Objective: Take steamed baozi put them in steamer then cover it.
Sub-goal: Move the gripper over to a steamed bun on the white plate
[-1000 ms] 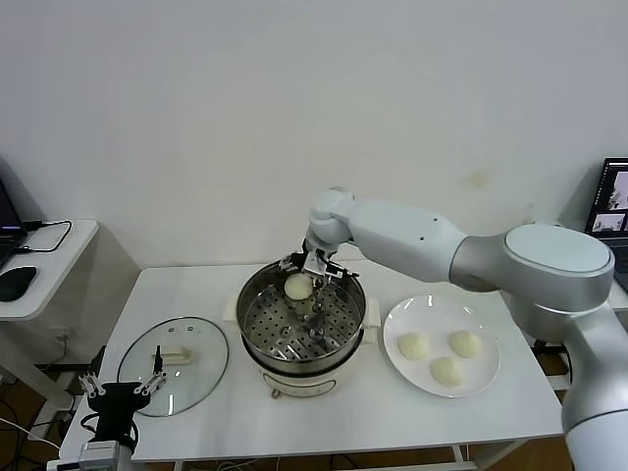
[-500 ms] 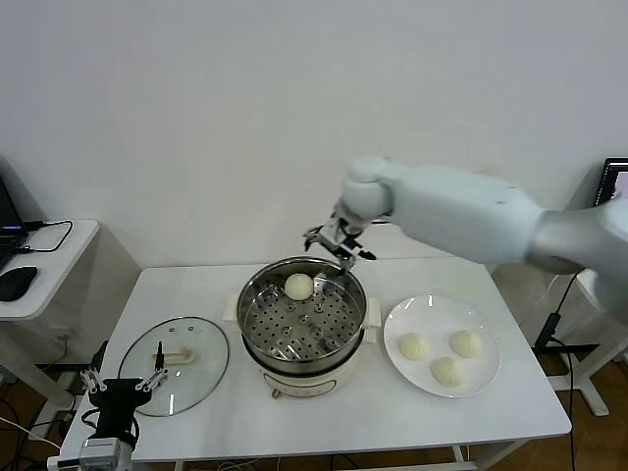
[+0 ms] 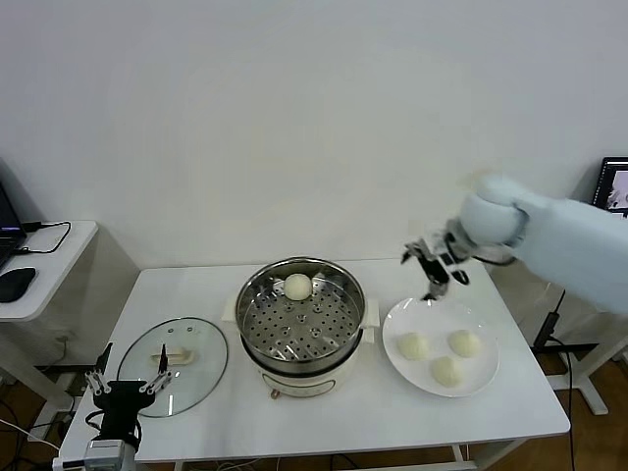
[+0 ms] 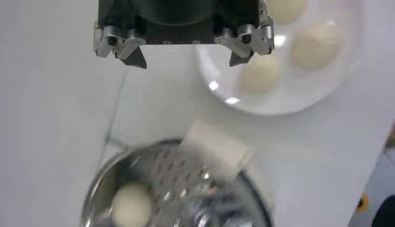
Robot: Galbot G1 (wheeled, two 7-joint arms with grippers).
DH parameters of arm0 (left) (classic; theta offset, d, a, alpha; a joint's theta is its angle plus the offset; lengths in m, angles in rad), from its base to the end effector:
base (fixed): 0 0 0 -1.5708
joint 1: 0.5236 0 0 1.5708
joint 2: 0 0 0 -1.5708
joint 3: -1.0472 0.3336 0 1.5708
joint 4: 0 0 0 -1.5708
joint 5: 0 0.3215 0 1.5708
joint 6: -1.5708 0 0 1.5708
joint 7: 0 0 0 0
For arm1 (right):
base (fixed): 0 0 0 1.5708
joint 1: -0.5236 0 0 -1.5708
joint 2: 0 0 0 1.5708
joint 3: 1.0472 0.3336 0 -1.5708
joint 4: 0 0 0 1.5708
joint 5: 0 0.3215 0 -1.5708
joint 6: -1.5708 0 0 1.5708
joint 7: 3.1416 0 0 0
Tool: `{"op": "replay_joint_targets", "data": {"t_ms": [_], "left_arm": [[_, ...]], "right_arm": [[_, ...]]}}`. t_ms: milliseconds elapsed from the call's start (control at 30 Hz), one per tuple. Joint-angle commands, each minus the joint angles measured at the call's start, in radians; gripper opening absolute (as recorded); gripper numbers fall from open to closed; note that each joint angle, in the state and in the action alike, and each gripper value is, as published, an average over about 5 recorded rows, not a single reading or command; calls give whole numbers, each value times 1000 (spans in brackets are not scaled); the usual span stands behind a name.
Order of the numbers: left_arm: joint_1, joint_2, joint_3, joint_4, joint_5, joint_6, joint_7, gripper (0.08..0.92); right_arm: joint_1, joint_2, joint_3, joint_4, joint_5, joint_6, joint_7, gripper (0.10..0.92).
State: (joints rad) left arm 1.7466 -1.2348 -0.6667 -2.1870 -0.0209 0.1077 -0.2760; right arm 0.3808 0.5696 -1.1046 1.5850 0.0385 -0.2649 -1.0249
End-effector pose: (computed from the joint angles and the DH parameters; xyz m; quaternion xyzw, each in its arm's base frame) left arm 0.1168 0.0841 -0.2645 0.0985 -0.9776 -0.1768 0.0586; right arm 0.4405 -0.1040 -0.0820 0.5078 -0.5250 0.6127 0.3019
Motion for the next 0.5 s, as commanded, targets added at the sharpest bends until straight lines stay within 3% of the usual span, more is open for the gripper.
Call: {"op": "replay_joint_targets", "data": {"t_ms": [33, 500], "left_arm": [[2, 2, -2, 8, 1, 0, -1, 823], [13, -10, -15, 7, 9, -1, 0, 823]], "right_arm": [[-293, -89, 149, 2, -112, -50, 14, 823], [-425, 140, 225, -211, -140, -20, 50, 823]]}}
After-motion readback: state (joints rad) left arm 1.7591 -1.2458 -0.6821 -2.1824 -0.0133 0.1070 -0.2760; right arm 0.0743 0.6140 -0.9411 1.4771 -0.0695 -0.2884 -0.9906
